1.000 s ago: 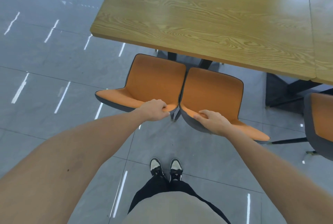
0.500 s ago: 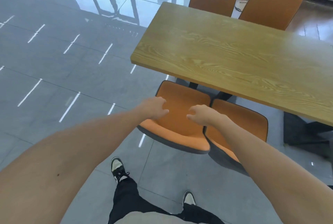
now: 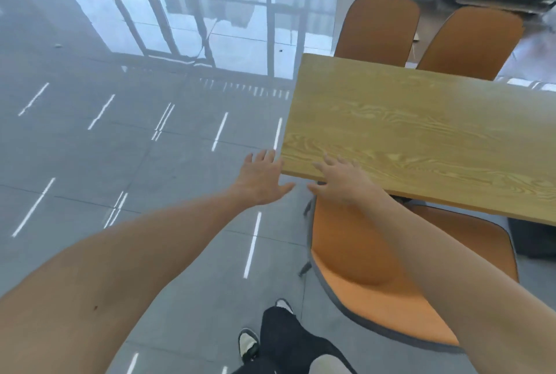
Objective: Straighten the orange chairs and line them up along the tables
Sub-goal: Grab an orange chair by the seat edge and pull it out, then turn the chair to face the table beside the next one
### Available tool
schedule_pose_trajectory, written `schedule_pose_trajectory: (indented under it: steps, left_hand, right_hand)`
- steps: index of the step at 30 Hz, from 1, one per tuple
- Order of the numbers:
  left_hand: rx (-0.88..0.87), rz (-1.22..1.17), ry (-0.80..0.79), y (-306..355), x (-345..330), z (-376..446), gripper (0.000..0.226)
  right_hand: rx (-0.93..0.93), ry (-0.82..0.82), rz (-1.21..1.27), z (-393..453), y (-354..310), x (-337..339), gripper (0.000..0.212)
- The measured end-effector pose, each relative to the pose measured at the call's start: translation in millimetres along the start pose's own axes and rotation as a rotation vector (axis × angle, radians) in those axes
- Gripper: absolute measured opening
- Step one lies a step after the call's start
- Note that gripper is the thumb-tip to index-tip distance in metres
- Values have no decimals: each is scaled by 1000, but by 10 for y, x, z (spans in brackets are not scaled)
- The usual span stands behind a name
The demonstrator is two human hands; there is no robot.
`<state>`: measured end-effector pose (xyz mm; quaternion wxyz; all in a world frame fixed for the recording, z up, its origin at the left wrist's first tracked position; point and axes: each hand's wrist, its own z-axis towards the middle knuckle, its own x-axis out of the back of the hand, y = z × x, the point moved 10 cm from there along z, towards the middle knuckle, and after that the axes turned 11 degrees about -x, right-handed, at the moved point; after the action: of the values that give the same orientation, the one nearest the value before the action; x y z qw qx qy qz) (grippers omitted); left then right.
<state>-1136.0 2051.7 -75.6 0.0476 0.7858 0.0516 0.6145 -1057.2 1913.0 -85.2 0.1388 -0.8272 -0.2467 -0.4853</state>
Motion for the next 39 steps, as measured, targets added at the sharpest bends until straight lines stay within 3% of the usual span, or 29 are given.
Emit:
schedule_pose_trajectory:
  steps: [10,16,23,31,36,39]
  left_hand:
    - [34,-54,-67,-2076,392,1366,87]
    - [10,-86,-208,-3052,636,2334,88]
    - [-170,-48,-377,-3847,942,3948,85]
    - [-445,54,-442,-4021,1487,5867,83]
    - [-648,151,-460,-3648,1880,7223,82]
    - [-758,189,-414,-3231,2125,8115,79]
  right_hand:
    - [-124,138,182,2117,-880,759,79]
    - [-184,-22,197,3212,-1016,1187,81]
    - [-310,-218,166,4572,-859,1763,78]
    - [-522,-219,424,5740,-276,2595,80]
    - [-655,-231,556,6297,423,3034,63]
    - [-754,-212,650,6672,1063,3174,70]
